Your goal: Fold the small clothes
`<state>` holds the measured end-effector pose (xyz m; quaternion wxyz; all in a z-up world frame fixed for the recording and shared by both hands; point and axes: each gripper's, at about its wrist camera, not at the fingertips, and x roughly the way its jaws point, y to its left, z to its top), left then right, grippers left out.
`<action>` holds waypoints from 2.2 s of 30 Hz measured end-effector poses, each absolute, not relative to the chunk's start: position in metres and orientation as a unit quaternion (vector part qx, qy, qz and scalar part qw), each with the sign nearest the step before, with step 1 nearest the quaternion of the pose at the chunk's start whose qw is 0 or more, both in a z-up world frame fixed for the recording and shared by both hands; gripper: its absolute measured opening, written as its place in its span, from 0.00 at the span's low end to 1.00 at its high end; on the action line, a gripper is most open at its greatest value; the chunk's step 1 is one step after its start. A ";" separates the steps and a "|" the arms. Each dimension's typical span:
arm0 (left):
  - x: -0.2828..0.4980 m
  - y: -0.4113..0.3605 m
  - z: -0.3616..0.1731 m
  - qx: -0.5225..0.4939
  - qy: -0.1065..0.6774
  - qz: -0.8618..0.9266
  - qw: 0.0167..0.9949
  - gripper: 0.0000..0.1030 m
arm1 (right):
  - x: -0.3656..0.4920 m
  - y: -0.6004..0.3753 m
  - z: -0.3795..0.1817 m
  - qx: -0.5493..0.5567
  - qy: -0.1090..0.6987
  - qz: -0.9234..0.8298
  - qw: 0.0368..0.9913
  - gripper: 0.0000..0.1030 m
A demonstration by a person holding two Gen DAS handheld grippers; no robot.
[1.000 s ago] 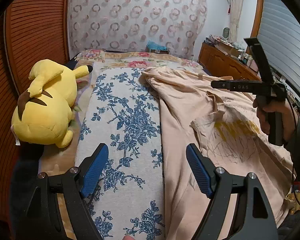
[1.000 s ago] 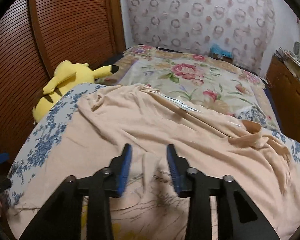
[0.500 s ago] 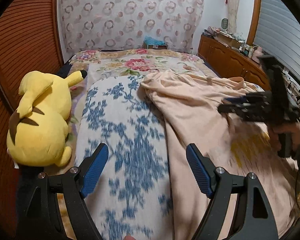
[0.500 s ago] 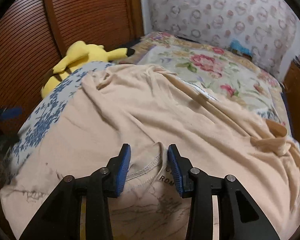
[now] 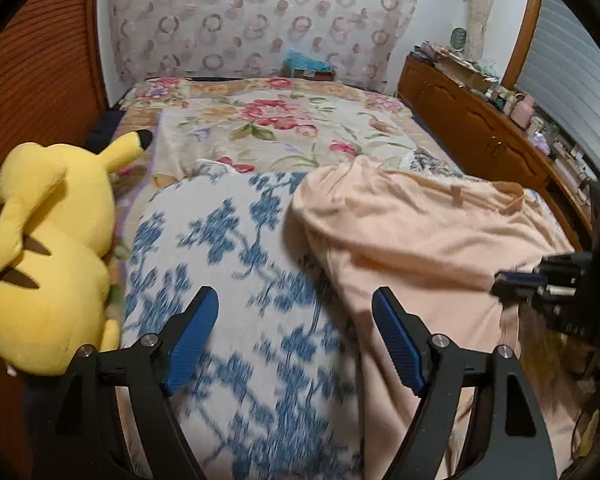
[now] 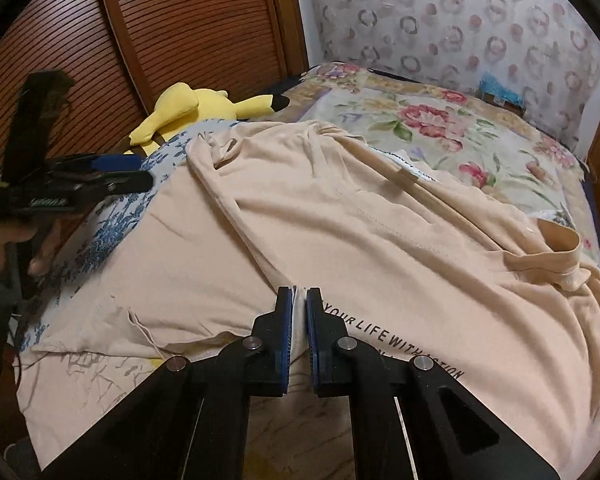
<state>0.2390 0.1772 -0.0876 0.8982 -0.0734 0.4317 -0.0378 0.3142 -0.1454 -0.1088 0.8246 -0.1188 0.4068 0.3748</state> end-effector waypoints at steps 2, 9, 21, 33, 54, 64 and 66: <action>0.250 0.176 -0.088 -0.079 0.432 -0.050 0.897 0.70 | 0.317 -0.146 -0.110 -0.111 0.406 0.377 0.825 0.07; 0.279 0.171 -0.091 -0.094 0.442 -0.069 0.889 0.41 | 0.313 -0.148 -0.114 -0.114 0.396 0.382 0.827 0.07; 0.309 0.153 -0.079 -0.060 0.436 -0.085 0.894 0.07 | 0.316 -0.154 -0.115 -0.097 0.399 0.389 0.824 0.07; 0.302 0.155 -0.053 -0.041 0.411 -0.063 0.909 0.27 | 0.309 -0.158 -0.106 -0.091 0.391 0.366 0.840 0.06; 0.162 0.186 -0.042 -0.061 0.375 0.005 0.925 0.74 | 0.253 -0.077 -0.117 -0.132 0.378 0.479 0.781 0.35; 0.133 0.195 -0.054 -0.082 0.381 0.019 0.921 0.74 | 0.249 -0.047 -0.135 -0.181 0.396 0.491 0.755 0.26; 0.131 0.193 -0.055 -0.083 0.380 0.018 0.921 0.74 | 0.242 -0.048 -0.135 -0.187 0.394 0.490 0.755 0.17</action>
